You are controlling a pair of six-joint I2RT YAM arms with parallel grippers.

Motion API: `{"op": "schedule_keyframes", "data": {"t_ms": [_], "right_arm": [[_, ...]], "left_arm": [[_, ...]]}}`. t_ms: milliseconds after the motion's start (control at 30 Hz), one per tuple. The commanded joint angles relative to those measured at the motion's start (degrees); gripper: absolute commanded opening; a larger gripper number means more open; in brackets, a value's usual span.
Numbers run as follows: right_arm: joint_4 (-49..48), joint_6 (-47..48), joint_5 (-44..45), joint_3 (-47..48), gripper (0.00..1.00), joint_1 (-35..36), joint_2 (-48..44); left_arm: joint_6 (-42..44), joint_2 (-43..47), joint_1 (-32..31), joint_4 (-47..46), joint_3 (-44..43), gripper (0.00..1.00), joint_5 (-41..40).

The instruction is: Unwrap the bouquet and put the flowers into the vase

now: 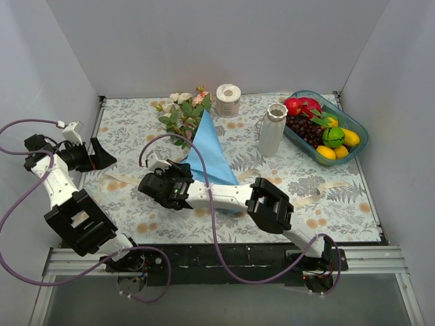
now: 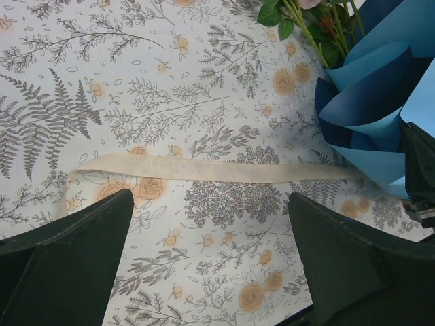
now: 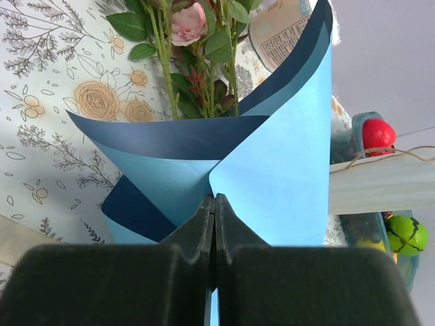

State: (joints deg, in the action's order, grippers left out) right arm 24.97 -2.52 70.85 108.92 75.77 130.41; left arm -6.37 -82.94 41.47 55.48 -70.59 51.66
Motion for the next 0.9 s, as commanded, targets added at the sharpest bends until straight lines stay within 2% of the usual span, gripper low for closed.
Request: {"op": "schedule_keyframes", "data": {"t_ms": [0,200,333,433,567,667,733,833,867], "right_arm": [[-3.6,2.5,2.6,4.7,0.01,0.8,-3.1],[-9.8,11.7,-2.6,9.5,0.01,2.1,-8.8],[-7.8,8.2,-9.3,10.6,0.01,2.6,-13.9],[-7.2,3.6,-13.6,8.3,0.01,2.3,-18.4],[-9.1,0.0,-16.4,-2.6,0.02,1.6,-27.0],[-5.4,-3.8,-15.4,-5.9,0.08,0.1,-28.9],[0.5,-8.8,-14.9,-7.5,0.16,-1.8,-29.5],[3.2,-13.3,-12.7,-15.4,0.26,-4.0,-33.0],[4.1,-14.6,-12.1,-17.4,0.33,-4.7,-35.4]], "left_arm": [[0.7,3.7,0.3,-1.2,0.6,0.98,0.5],[0.0,3.7,0.3,-1.6,0.4,0.98,1.1],[-0.5,3.6,0.4,-2.0,0.4,0.98,1.3],[-1.0,3.7,0.4,-2.5,0.5,0.98,1.3],[-1.1,3.7,0.5,-2.2,0.7,0.98,1.5],[-1.4,3.8,0.4,-2.3,0.9,0.98,1.8],[-1.4,3.7,0.4,-2.0,0.5,0.98,2.1],[-1.4,3.7,0.5,-1.6,0.1,0.98,2.1],[-1.4,3.8,0.5,-1.5,0.0,0.98,2.1]]}}
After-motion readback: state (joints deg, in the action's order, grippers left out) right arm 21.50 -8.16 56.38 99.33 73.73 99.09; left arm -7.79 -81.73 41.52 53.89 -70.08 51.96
